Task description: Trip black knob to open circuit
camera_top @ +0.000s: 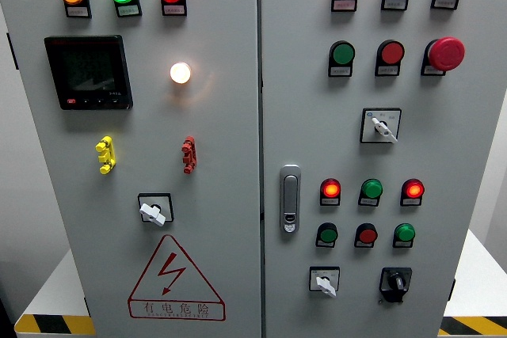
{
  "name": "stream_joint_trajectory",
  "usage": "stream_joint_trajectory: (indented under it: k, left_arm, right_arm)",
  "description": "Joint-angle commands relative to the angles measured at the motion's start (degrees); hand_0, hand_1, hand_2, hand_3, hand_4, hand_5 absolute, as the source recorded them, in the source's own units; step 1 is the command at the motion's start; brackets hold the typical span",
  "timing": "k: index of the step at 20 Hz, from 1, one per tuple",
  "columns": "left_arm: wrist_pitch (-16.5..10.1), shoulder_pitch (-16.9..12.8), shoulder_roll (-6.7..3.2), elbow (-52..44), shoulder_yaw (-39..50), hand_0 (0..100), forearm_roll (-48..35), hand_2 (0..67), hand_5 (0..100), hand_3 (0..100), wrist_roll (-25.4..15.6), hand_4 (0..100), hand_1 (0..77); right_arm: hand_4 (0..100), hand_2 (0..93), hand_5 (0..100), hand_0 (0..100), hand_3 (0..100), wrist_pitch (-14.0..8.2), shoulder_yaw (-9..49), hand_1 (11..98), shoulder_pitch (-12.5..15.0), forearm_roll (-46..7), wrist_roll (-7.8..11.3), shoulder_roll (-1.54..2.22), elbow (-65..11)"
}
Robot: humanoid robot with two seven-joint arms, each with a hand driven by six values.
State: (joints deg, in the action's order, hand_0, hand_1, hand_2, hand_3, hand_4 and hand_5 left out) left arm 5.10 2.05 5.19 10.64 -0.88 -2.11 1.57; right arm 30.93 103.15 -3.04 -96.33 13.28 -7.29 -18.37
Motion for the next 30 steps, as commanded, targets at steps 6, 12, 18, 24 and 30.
stream_joint_trajectory:
  k: [6, 12, 18, 24, 30]
  left_arm:
    - [0.0, 0.06, 0.0, 0.0, 0.0, 0, 0.0, 19.5, 9, 26, 0.01, 10, 0.0]
    - [0.0, -0.02, 0.0, 0.0, 0.0, 0, 0.0, 19.5, 9, 26, 0.01, 10, 0.0]
    - [0.0, 0.06, 0.0, 0.0, 0.0, 0, 0.0, 19.5, 9, 26, 0.01, 10, 0.0]
    - [0.0, 0.06, 0.0, 0.0, 0.0, 0, 0.0, 19.5, 9, 26, 0.01, 10, 0.0]
    - [0.0, 0.06, 0.0, 0.0, 0.0, 0, 0.0, 19.6, 9, 26, 0.01, 10, 0.0]
  right_arm:
    - [23, 0.1, 32, 23, 34, -1.13, -5.84, 49.9, 7.34, 0.79, 5.71, 0.17, -28.44]
    - [40, 0.0, 43, 55, 45, -7.62, -10.41, 52.1, 9.89, 3.94, 6.15, 0.17, -45.24]
    - [53, 0.0, 51, 61, 59, -9.4, -11.65, 53.8, 10.25, 6.07, 5.71, 0.08, -56.16]
    - [73, 0.0, 78, 71, 73, -12.55, -13.15, 55.4, 7.97, 9.57, 4.49, -0.01, -58.62]
    - [87, 0.0, 100, 89, 77, -17.48, -13.41, 61.4, 2.87, 14.68, 1.23, -0.36, -58.71]
